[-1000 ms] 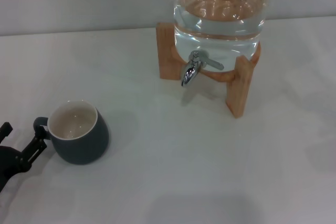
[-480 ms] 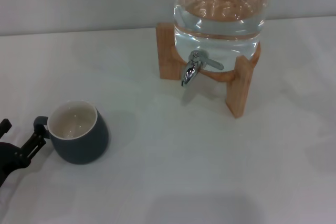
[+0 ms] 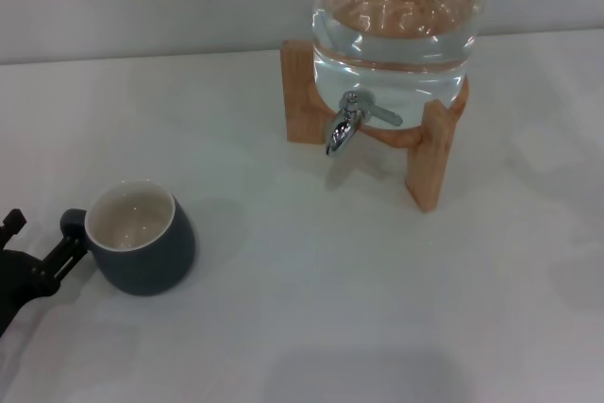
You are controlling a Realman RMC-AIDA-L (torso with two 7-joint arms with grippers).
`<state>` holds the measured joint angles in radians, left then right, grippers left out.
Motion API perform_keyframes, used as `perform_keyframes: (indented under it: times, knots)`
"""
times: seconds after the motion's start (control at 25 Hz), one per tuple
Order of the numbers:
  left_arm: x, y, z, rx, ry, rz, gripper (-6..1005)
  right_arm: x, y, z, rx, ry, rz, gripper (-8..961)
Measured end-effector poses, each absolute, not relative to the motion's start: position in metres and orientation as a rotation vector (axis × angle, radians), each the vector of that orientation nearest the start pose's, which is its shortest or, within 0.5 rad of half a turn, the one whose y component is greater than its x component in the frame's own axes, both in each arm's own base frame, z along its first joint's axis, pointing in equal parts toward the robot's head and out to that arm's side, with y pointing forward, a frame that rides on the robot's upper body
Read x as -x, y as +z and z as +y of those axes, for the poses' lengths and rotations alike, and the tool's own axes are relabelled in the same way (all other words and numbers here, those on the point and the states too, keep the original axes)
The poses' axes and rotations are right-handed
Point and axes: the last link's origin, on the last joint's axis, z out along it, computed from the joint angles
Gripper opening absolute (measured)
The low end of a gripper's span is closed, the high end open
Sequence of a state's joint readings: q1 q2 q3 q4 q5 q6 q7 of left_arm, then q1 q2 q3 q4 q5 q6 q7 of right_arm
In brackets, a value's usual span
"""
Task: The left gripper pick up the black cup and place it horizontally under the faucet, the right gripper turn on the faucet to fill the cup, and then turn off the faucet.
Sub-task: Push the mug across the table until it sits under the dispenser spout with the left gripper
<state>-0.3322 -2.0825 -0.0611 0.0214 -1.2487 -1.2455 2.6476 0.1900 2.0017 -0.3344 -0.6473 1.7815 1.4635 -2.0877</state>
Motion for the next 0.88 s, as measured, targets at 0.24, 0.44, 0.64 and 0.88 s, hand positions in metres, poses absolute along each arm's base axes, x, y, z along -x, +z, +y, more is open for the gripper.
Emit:
perform_keyframes:
  times: [0.24, 0.44, 0.64, 0.88]
  knots:
    - [0.3647, -0.0370, 0.2672, 1.872, -0.696, -0.744, 864, -0.3806, 0.1614, 0.2619, 1.644, 0.852, 0.498, 841]
    - [0.3630, -0.0396, 0.2668, 1.898, -0.694, -0.738, 794, -0.3805, 0.1615, 0.2621, 1.644, 0.852, 0.498, 842]
    - [0.3631, -0.0397, 0.2666, 1.901, -0.691, -0.735, 656, -0.3796, 0.1616, 0.2632, 1.645, 0.855, 0.495, 842]
    - [0.3632, -0.0398, 0.2663, 1.904, -0.689, -0.733, 370, -0.3791, 0.1616, 0.2640, 1.645, 0.857, 0.494, 842]
